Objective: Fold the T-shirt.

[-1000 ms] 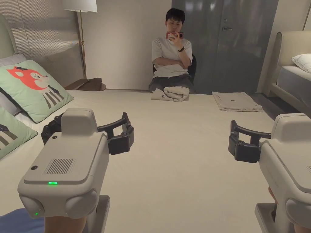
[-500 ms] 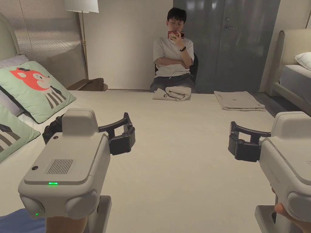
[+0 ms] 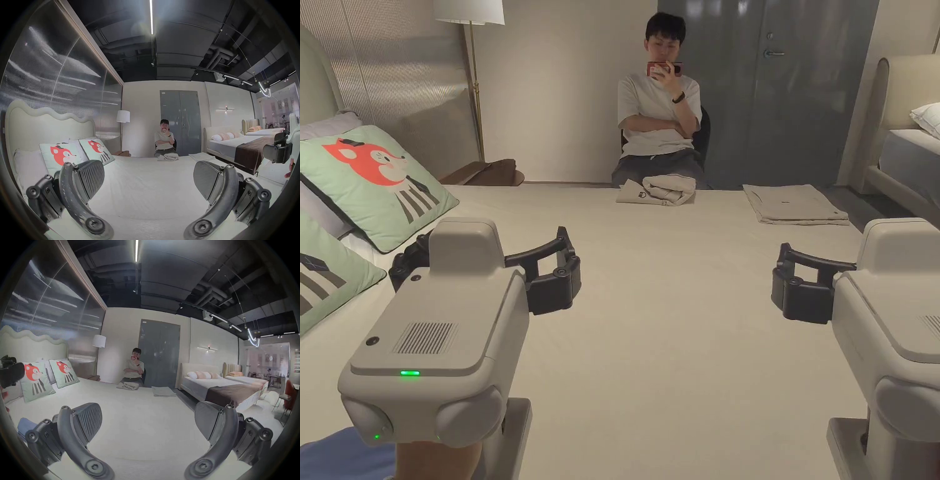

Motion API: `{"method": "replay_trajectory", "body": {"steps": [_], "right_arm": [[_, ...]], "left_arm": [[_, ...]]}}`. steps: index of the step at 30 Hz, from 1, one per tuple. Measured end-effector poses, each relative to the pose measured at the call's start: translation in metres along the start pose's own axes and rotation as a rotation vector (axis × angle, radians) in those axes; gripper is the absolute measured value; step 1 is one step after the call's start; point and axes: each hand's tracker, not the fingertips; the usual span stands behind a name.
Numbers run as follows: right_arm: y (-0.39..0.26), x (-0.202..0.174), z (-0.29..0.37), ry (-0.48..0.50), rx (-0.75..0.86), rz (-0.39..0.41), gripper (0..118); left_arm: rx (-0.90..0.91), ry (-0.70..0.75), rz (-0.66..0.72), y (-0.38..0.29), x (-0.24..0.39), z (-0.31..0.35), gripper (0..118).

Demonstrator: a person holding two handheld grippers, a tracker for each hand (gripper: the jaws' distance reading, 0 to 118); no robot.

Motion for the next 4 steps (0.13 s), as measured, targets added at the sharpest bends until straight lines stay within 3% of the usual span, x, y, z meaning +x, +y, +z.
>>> {"method": "replay_trajectory", "body": {"steps": [4], "right_arm": [[0.0011,0.0004,0.0020,0.017,0.003,-0.023,114]], "left_arm": [[0.000,0.002,-0.003,0.0002,-0.0001,0.0005,110]]}}
